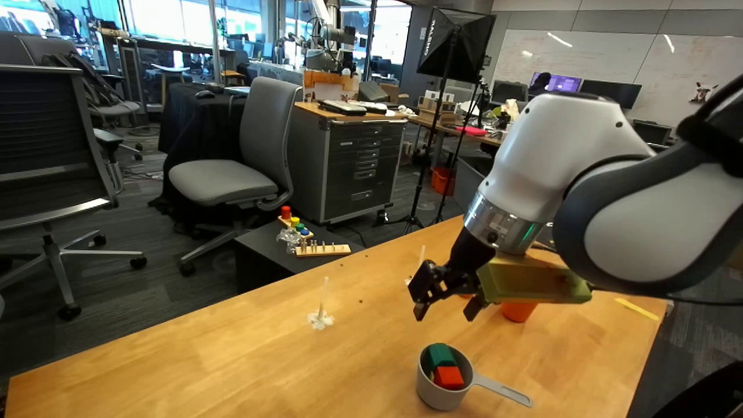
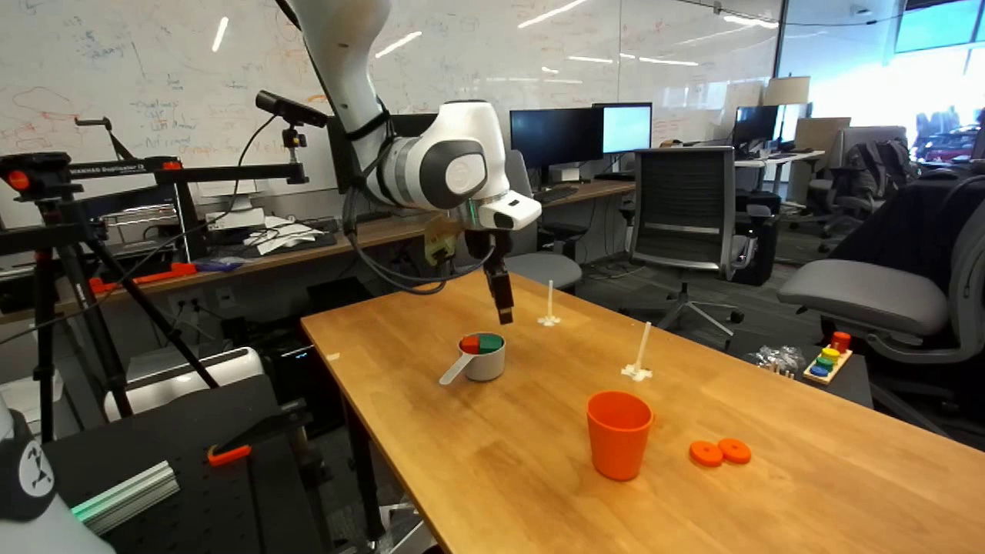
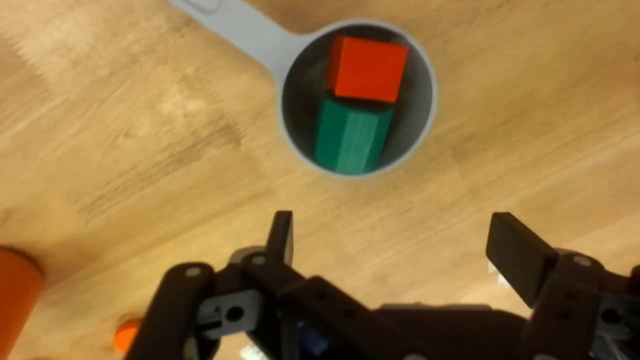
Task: Get the yellow, green and orange blocks from the table and put them in the gray pot
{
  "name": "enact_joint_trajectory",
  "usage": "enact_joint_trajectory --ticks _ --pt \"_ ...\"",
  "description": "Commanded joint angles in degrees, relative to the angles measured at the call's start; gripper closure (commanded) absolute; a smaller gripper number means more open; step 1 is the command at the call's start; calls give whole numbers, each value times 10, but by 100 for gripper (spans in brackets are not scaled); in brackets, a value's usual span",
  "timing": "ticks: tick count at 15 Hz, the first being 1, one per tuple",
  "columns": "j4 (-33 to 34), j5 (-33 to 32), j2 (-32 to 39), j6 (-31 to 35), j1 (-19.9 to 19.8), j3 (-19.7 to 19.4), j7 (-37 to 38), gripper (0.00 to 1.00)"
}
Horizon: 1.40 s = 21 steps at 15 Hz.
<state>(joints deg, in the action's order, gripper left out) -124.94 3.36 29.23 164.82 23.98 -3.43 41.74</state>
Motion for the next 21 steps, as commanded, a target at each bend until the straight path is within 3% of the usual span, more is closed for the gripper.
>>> enact_joint_trajectory --ticks 1,7,8,13,21 --pt "-10 -57 -82 -65 44 -63 39 0" --pt "-8 -114 -178 -181 -2 -25 89 0" --pt "2 -108 -147 -152 -19 -8 70 0" --pt "0 -109 -163 -173 -42 13 76 0" --pt "0 -108 -160 -173 -44 16 76 0"
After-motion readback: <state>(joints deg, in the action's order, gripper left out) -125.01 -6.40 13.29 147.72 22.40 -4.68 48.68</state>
